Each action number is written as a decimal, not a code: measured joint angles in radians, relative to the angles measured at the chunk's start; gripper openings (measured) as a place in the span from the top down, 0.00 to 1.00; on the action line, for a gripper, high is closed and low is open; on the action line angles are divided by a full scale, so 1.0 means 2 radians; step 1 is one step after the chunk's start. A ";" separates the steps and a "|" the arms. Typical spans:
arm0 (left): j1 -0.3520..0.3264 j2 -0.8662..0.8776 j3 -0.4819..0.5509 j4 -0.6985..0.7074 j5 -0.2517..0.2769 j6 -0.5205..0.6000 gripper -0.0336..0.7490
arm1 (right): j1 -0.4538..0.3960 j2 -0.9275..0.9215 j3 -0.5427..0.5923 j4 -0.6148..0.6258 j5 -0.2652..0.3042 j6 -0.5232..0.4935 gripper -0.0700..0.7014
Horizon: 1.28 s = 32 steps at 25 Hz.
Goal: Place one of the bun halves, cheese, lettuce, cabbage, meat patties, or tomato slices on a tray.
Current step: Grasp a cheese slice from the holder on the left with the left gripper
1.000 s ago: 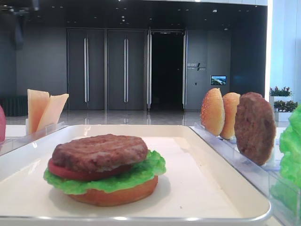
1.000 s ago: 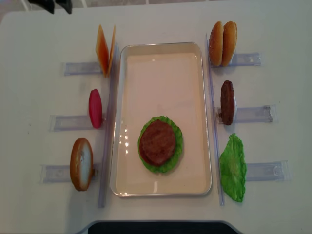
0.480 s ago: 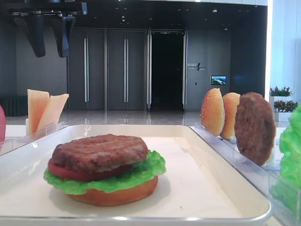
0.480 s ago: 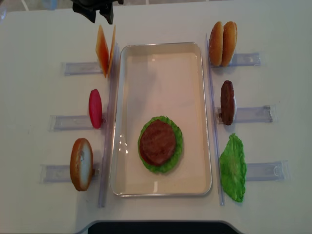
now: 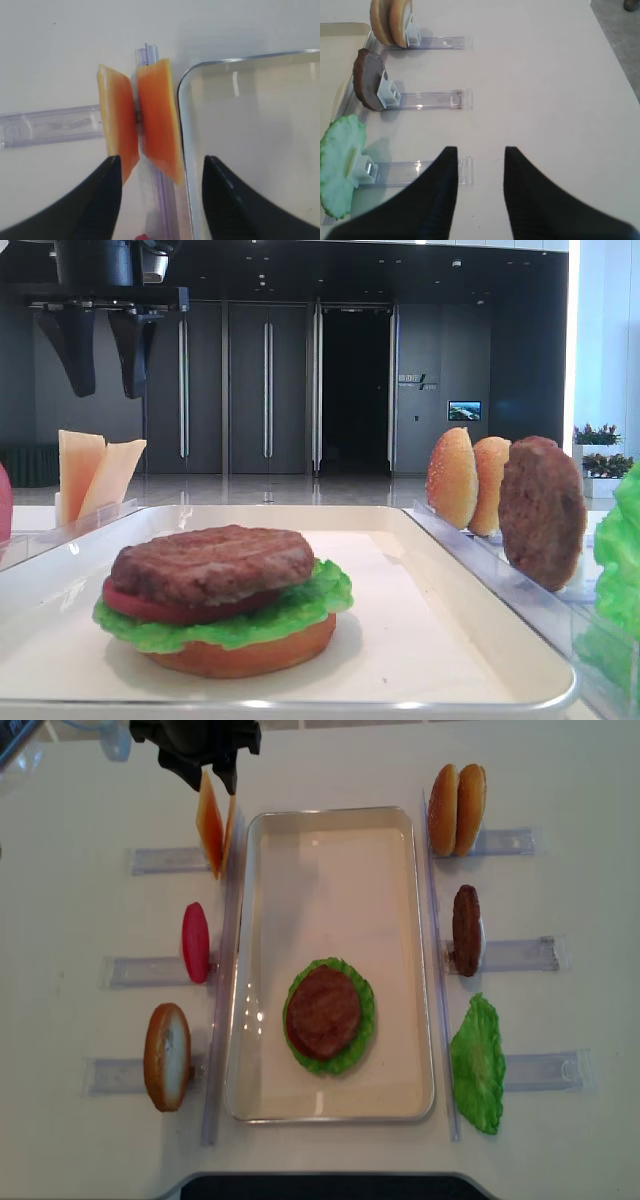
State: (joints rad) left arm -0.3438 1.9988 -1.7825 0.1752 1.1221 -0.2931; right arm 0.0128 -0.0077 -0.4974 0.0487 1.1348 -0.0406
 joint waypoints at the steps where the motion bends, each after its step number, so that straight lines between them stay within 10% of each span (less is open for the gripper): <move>1: 0.000 0.001 0.000 -0.002 -0.004 0.000 0.45 | 0.000 0.000 0.000 0.000 0.000 0.000 0.58; 32: 0.000 0.064 0.000 0.013 -0.043 0.000 0.43 | 0.000 0.000 0.000 0.000 0.000 0.000 0.58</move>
State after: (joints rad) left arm -0.3438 2.1263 -1.7825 0.2016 1.0357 -0.2931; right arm 0.0128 -0.0077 -0.4974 0.0487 1.1348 -0.0406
